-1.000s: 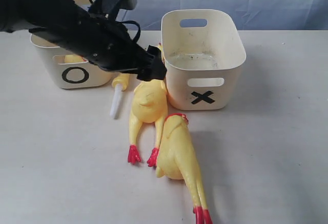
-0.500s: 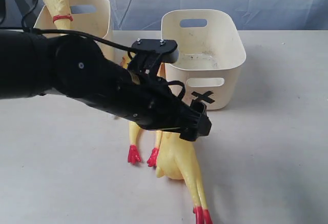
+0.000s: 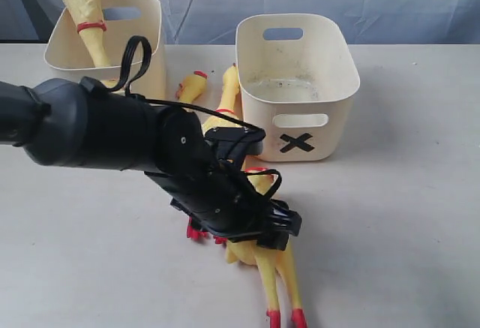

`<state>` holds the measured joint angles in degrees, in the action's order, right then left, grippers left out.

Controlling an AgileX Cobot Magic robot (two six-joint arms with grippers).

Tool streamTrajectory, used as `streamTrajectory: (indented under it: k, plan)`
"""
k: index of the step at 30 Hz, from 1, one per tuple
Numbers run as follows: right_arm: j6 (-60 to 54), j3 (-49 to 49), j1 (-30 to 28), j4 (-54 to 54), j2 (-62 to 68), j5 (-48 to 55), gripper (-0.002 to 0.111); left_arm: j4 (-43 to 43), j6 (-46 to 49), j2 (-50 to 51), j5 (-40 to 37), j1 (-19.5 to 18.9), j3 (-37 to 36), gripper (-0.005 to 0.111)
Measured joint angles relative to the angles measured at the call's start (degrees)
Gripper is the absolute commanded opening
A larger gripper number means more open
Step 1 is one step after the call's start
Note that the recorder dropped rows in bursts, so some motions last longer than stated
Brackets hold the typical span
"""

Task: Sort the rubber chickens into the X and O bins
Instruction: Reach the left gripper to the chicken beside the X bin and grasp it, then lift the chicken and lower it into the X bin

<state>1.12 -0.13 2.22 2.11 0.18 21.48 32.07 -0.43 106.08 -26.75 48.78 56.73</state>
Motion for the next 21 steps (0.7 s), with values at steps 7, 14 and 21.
streamTrajectory:
  k: [7, 14, 21]
  plan:
    - [0.0, 0.0, 0.0, 0.0, 0.0, 0.0, 0.0, 9.7, 10.9, -3.9, -8.9, -0.1, -1.0, 0.0]
    - [0.0, 0.0, 0.0, 0.0, 0.0, 0.0, 0.0, 56.1, 62.1, -16.1, -12.4, 0.3, -0.7, 0.0]
    - [0.0, 0.0, 0.0, 0.0, 0.0, 0.0, 0.0, 64.7, 90.3, -12.9, 26.3, -4.4, 12.9, 0.0]
